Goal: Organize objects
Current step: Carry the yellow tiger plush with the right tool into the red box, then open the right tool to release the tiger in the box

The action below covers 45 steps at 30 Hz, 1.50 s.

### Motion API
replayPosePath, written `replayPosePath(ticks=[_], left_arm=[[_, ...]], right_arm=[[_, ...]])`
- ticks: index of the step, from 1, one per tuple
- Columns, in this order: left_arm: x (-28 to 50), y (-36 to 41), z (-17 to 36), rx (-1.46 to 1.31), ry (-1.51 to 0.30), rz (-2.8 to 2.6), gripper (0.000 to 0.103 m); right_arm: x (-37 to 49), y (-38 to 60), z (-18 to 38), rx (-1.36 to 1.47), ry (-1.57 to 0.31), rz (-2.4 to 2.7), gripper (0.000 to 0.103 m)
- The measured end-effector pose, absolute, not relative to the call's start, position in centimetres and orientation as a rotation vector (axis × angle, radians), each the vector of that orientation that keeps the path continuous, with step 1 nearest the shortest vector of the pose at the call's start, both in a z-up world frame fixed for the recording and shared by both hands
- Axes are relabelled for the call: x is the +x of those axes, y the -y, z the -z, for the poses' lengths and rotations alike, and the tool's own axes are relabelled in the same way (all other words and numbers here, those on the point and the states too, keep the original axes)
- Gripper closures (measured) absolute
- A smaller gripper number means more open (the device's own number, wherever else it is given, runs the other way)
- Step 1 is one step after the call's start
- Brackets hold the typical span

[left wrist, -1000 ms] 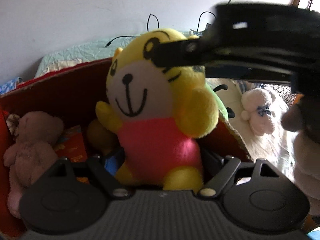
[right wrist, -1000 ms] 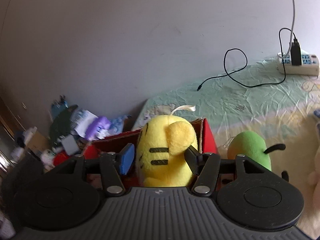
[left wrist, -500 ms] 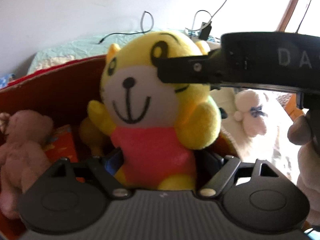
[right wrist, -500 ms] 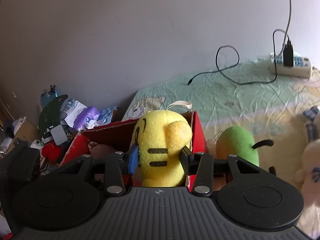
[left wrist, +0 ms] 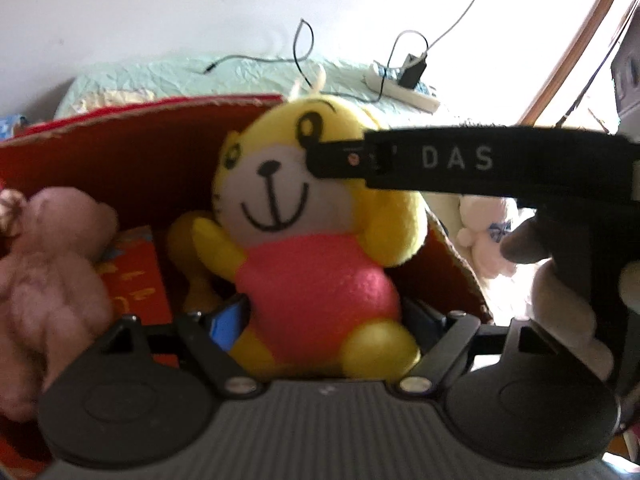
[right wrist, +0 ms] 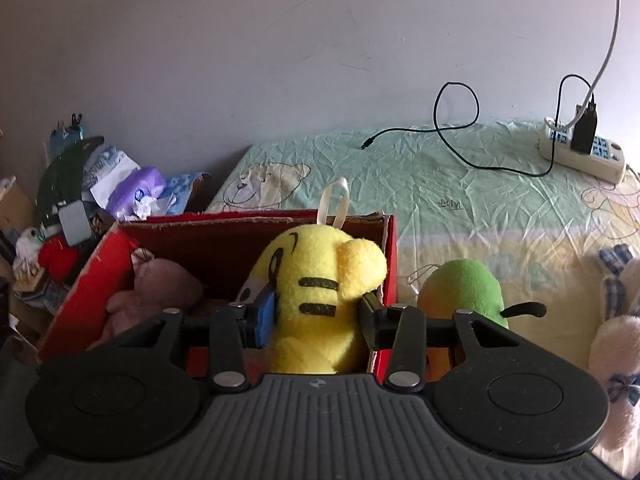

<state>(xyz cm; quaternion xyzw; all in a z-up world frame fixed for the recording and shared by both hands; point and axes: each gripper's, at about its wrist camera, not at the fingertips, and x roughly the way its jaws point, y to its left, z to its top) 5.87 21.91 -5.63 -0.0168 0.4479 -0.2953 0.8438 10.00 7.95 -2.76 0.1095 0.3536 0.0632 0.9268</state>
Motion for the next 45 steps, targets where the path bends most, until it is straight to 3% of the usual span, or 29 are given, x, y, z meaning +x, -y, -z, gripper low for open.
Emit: replayPosePath(ticks=[6, 16, 23, 38, 45], left_arm=[[5.5, -22.5, 5.1, -0.017, -0.928, 0.606, 0.017], [5.8, -20.8, 6.2, 0.009, -0.957, 0.608, 0.02], [5.7, -20.8, 5.7, 0.038, -0.941, 0.588, 0.019], [1.6, -21.0, 0.3, 0.084, -0.798, 0.509, 0.018], [-0.6, -16.5, -2.6, 0.086, -0.714, 0.574, 0.018]], right_arm=[[8.8, -7.2, 2.4, 0.344, -0.671, -0.137, 0.049], [8.0, -7.2, 3.3, 0.361, -0.631, -0.155, 0.055], [7.4, -5.9, 3.3, 0.468, -0.621, -0.181, 0.049], [0.7, -0.4, 3.5, 0.657, -0.518, -0.222, 0.05], [-1.9, 4.9, 4.4, 0.73, -0.537, -0.131, 0.05]])
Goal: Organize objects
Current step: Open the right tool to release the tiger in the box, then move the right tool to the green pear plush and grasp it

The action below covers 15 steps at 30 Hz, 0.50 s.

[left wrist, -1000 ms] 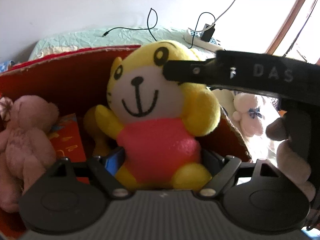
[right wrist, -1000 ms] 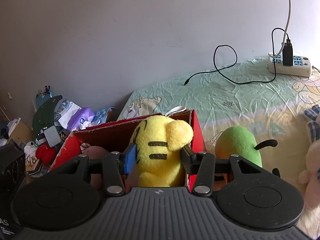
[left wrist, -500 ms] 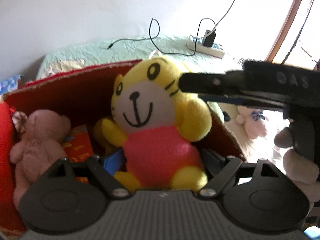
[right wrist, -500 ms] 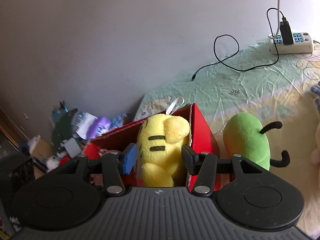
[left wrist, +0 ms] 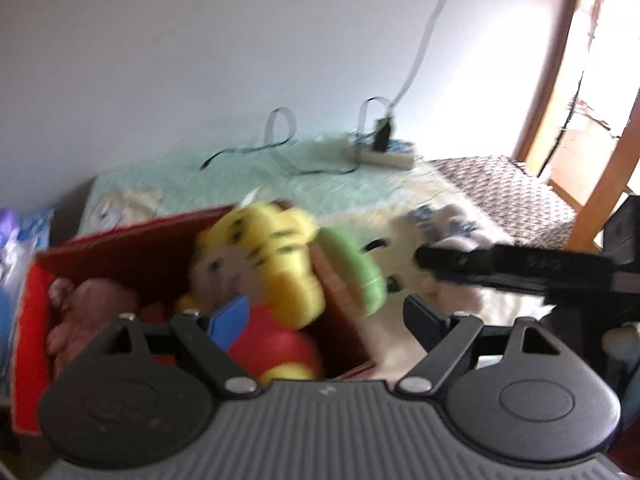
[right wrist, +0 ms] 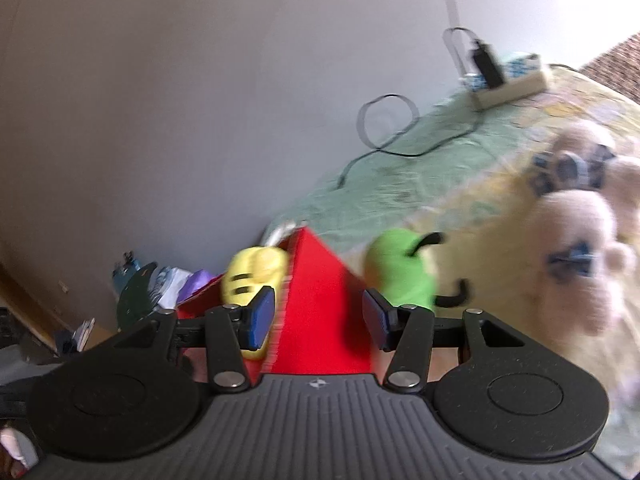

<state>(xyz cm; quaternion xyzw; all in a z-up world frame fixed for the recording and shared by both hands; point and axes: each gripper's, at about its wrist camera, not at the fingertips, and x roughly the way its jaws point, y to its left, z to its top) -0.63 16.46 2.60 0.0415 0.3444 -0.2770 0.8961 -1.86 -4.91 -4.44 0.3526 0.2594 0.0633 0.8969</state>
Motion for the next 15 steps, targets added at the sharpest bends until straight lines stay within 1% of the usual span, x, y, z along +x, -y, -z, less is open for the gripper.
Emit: replayPosePath(ticks=[3, 6, 8, 10, 15], left_arm=[[-1.2, -12.9, -2.9, 0.101, -0.703, 0.637, 0.018], [-1.3, -9.1, -2.0, 0.133, -0.713, 0.668, 0.02], [-1.0, -6.7, -0.9, 0.159, -0.733, 0.651, 0.02], [-0.8, -4.5, 0.5, 0.194, -0.763, 0.623, 0.023], [-0.2, -1.0, 3.2, 0.226, -0.83, 0.577, 0.023]], right_arm=[[-3.4, 7.7, 4.9, 0.754, -0.552, -0.094, 0.05], [-4.6, 10.4, 5.6, 0.775, -0.577, -0.062, 0.05], [-5.2, 12.2, 6.2, 0.8, -0.598, -0.05, 0.05], [-6.0, 13.8, 6.6, 0.83, -0.606, -0.04, 0.05], [-6.5, 17.3, 7.6, 0.86, -0.633, -0.03, 0.05]])
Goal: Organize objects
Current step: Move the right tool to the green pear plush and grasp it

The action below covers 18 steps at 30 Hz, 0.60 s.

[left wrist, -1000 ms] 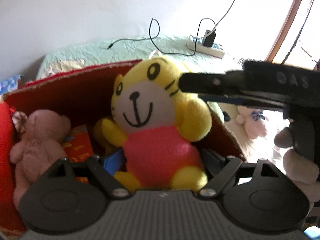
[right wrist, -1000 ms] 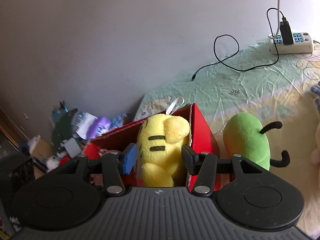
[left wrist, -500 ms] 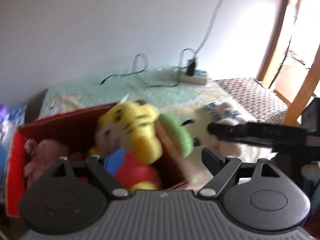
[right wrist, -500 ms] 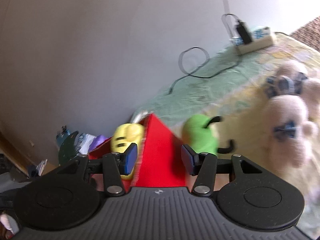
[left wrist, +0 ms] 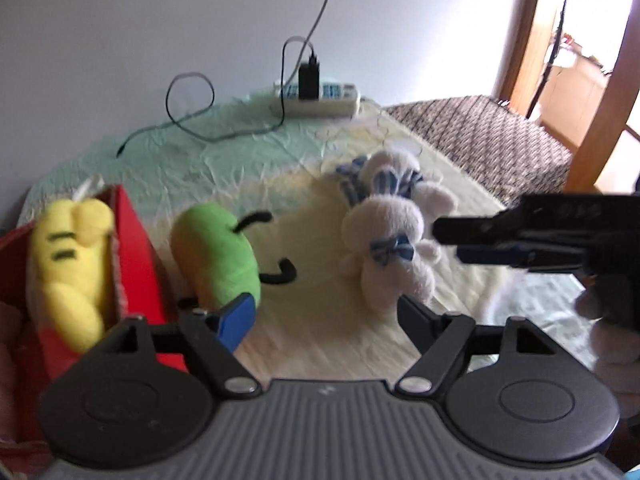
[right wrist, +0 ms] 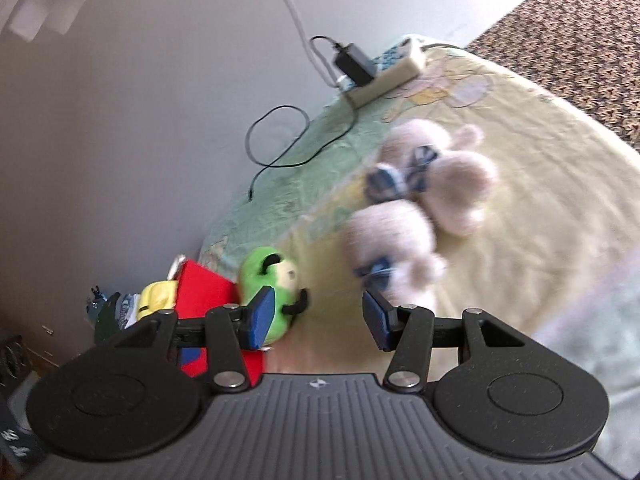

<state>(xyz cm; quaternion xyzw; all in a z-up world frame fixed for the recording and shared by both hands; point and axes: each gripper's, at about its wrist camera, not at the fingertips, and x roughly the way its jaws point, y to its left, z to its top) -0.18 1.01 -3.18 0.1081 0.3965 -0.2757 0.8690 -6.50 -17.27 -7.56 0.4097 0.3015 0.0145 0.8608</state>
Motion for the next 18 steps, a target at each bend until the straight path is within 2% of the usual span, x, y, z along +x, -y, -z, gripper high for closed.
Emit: replayPosePath(ticks=[6, 18], left_arm=[[0.9, 0.6, 5.3, 0.219, -0.872, 0.437, 0.018], [3.0, 1.0, 7.4, 0.259, -0.886, 0.221, 0.02]], right_arm=[[-5.4, 19.6, 8.6, 0.859, -0.68, -0.081, 0.05], [3.8, 17.9, 9.2, 0.827, -0.791, -0.323, 0.05]])
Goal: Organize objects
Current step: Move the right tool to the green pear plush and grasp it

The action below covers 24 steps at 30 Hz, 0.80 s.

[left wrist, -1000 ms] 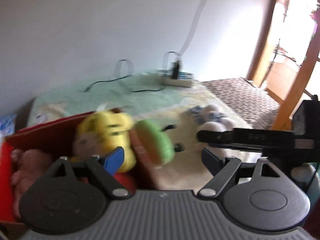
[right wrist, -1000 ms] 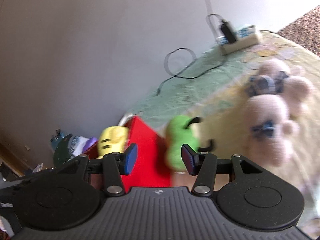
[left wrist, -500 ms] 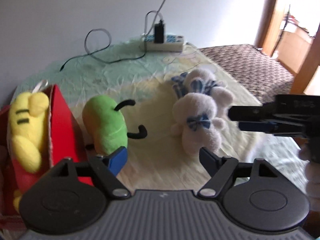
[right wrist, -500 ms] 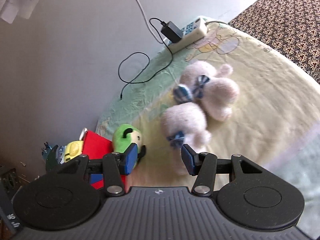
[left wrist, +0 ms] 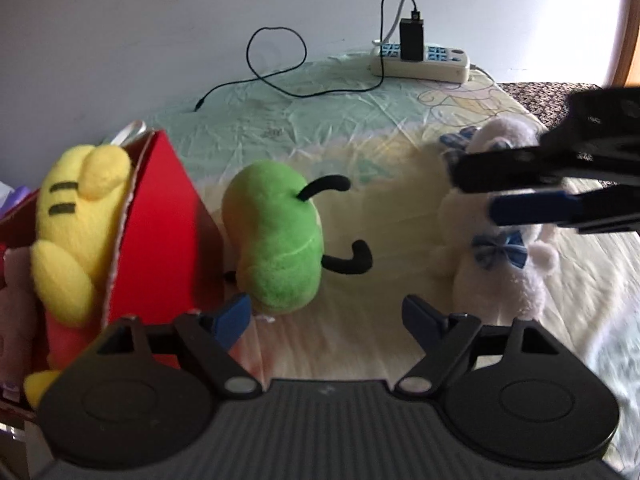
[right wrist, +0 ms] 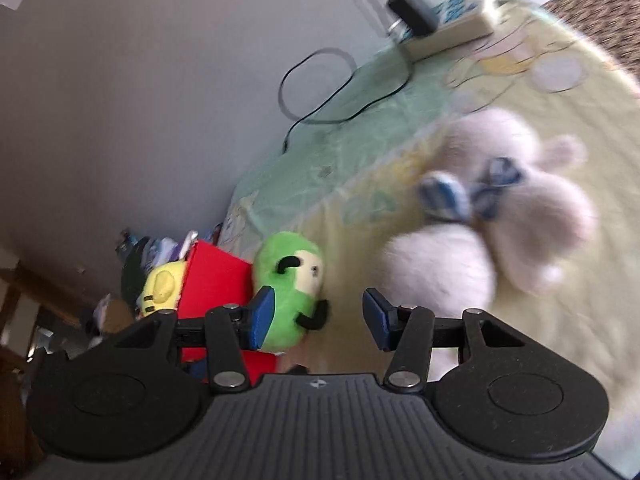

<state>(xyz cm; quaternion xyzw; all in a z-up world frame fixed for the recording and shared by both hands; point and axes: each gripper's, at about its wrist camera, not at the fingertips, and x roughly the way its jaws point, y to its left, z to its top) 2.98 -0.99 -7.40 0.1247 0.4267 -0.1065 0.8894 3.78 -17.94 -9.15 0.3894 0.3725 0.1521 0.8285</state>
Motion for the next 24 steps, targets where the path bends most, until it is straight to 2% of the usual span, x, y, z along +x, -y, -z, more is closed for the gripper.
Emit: replayPosePath(ticks=[6, 7, 9, 16, 20, 24], left_arm=[[3.5, 0.6, 8.1, 0.255, -0.923, 0.208, 0.024], [3.6, 0.4, 8.1, 0.252, -0.927, 0.207, 0.024], [3.7, 0.2, 8.1, 0.241, -0.934, 0.208, 0.025], [4.6, 0.5, 8.6, 0.243, -0.951, 0.199, 0.03], [5.0, 0.6, 8.7, 0.244, -0.948, 0.207, 0.031], [5.2, 0.6, 8.6, 0.249, -0.921, 0.217, 0.026]], right_arm=[[6.7, 15.6, 11.1, 0.845, -0.863, -0.372, 0.051], [7.0, 15.1, 11.1, 0.831, -0.869, -0.373, 0.056], [7.5, 14.2, 11.1, 0.789, -0.873, -0.378, 0.06], [8.1, 11.5, 10.6, 0.596, -0.894, -0.409, 0.062], [8.5, 11.9, 10.7, 0.687, -0.871, -0.442, 0.057], [8.9, 11.6, 10.5, 0.701, -0.864, -0.462, 0.048]])
